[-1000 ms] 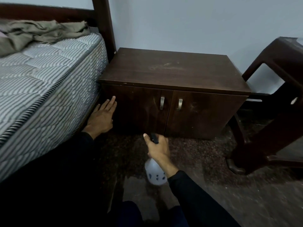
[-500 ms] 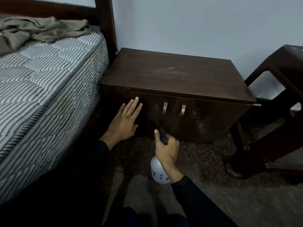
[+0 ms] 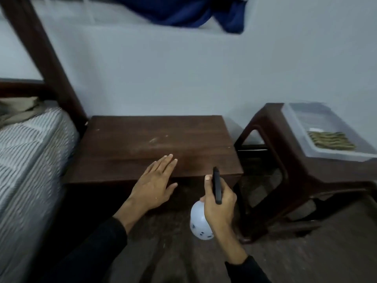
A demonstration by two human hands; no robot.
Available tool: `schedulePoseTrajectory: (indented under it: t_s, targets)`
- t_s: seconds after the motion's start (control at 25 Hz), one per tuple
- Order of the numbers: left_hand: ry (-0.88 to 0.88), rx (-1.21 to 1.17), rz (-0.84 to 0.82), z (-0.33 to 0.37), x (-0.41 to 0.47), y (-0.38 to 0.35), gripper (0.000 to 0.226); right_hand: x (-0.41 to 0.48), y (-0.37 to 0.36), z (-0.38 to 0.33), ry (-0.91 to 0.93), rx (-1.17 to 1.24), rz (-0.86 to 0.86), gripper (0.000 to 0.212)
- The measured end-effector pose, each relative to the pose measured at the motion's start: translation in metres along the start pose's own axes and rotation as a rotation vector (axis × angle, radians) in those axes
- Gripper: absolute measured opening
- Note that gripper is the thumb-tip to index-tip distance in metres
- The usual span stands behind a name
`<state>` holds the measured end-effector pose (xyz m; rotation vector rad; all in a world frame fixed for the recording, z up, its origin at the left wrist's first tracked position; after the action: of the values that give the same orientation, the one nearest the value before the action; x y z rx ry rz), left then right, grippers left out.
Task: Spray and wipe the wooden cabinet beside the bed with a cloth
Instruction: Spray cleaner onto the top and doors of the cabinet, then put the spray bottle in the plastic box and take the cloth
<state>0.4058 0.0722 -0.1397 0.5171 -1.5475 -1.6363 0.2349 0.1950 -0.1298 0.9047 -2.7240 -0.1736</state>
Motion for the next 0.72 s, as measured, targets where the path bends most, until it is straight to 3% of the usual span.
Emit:
schedulePoseTrajectory:
  t_s: [0.16, 0.36, 0.48, 0.72]
  targets:
    - [-0.110, -0.118, 0.004, 0.061, 0.095, 0.039, 0.072, 0.090, 0.062, -0.069, 0.043, 0.025, 0.109, 0.032]
    - [-0.282, -0.238, 0.047, 0.117, 0.203, 0.073, 0.069, 0.200, 0.109, -0.142, 0.150, 0.036, 0.261, 0.051]
    - [-0.369, -0.307, -0.009, 0.140, 0.260, 0.083, 0.067, 0.269, 0.126, -0.174, 0.249, -0.016, 0.332, 0.060]
    - [-0.535, -0.418, -0.125, 0.202, 0.346, 0.085, 0.062, 0.370, 0.152, -0.161, 0.246, -0.155, 0.510, 0.042]
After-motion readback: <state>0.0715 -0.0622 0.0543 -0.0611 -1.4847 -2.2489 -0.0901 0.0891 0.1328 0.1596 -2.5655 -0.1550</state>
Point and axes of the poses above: each hand's wrist, its own x-axis towards the middle knuckle, its own y-axis out of the back of the hand, z = x × y, the point moved 3 cm from there along x, towards the middle knuckle, and after that the axes turned 9 degrees about z, right-handed, at the moved point
